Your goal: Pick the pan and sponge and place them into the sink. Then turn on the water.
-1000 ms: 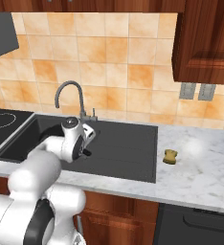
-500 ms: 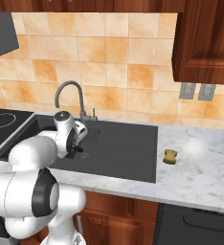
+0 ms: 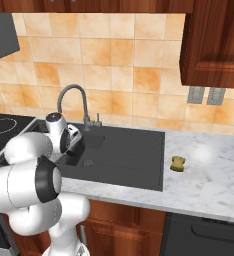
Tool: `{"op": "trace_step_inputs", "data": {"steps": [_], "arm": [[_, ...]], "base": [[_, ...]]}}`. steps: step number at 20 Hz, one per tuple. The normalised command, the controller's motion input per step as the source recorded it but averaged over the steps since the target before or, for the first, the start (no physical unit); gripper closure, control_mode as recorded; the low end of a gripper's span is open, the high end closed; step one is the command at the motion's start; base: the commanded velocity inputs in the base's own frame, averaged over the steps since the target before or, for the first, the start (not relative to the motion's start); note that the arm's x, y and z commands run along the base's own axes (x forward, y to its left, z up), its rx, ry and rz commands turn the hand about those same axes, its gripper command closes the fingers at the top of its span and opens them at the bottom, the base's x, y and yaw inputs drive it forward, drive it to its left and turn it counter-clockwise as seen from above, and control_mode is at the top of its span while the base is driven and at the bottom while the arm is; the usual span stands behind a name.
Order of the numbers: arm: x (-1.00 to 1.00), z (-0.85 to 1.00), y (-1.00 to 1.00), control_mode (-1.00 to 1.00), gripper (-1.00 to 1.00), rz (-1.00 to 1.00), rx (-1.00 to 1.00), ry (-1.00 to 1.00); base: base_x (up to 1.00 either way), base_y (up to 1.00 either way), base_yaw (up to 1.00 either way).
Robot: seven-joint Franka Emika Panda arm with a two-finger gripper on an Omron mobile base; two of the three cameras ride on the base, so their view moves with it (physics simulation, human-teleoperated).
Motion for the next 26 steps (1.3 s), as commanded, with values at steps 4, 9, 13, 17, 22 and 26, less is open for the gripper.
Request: {"op": "trace_step_inputs", "data": {"steps": [4,9,13,17,22,26], "arm": [[0.00,-0.21,0.41,-1.00,1.00,0.00,-0.01,0.00],[0.00,-0.26,0.36,-1.00,1.00,0.00,-0.02,0.00],[0.00,-0.25,0.30,-1.00,1.00,0.00,0.00,0.00],[0.00,-0.18,0.27,-1.00,1.00,0.00,0.00,0.00],[0.00,-0.09,0.25,-1.00,1.00,0.00,0.00,0.00],[0.00,-0.02,0.26,-1.00,1.00,-0.02,0.00,0.00]], "base": [[0.00,0.00,0.00],[0.00,0.00,0.00],[0.00,0.00,0.00],[0.00,0.00,0.00],[0.00,0.00,0.00],[0.00,0.00,0.00]]}}
